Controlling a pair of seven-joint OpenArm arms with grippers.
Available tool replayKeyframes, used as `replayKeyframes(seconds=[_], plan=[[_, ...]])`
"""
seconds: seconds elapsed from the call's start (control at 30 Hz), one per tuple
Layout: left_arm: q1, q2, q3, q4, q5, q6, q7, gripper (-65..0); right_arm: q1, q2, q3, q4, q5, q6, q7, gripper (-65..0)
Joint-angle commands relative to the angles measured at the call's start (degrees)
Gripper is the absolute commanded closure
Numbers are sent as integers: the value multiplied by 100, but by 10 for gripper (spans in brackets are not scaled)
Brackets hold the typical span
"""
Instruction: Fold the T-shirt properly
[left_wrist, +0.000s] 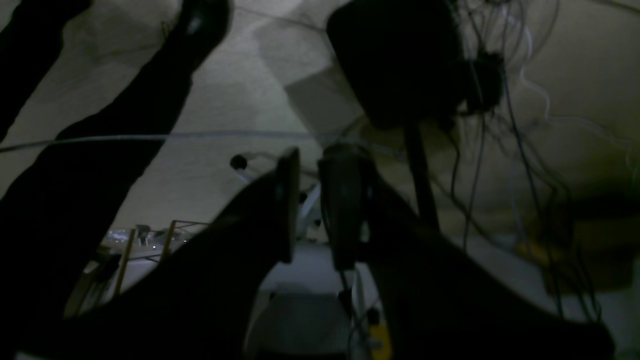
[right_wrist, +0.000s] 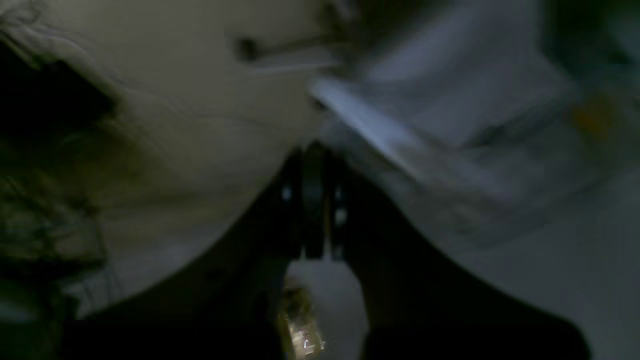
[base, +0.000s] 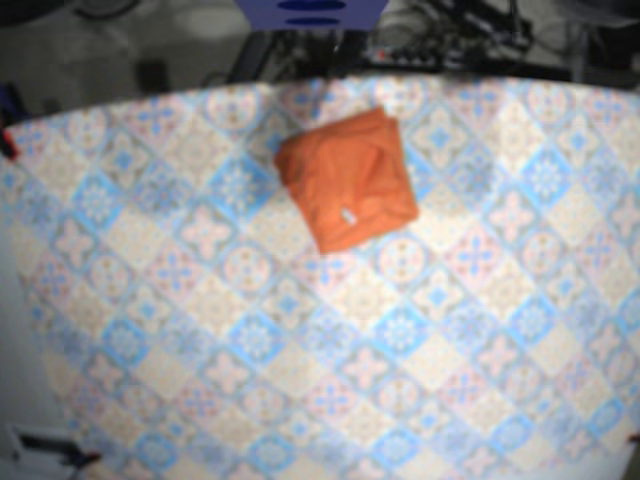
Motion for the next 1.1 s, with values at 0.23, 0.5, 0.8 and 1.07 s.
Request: replayKeyframes(seconds=[0.23,0.5,0.8,1.07], plan=[[-1557,305,43,-1043,30,1340,-470,-112,1594,-188,-1170,-2801,-85,-175,1560,-11],[-2524,850,34,-1447,3,1384,-478,-111,2376,-1138,-1416,-3372,-77,-404,2817,-11],[-3095,1905,-1,-1535,-14,1366,-478,-111,2983,-2070,-1434,-3381,-77,572,3318,-11],[-3113,2222,-1,-1922,-814,1357,-470,-111,3634,-2166,-1443,-3390,-77,669,3081,-11]])
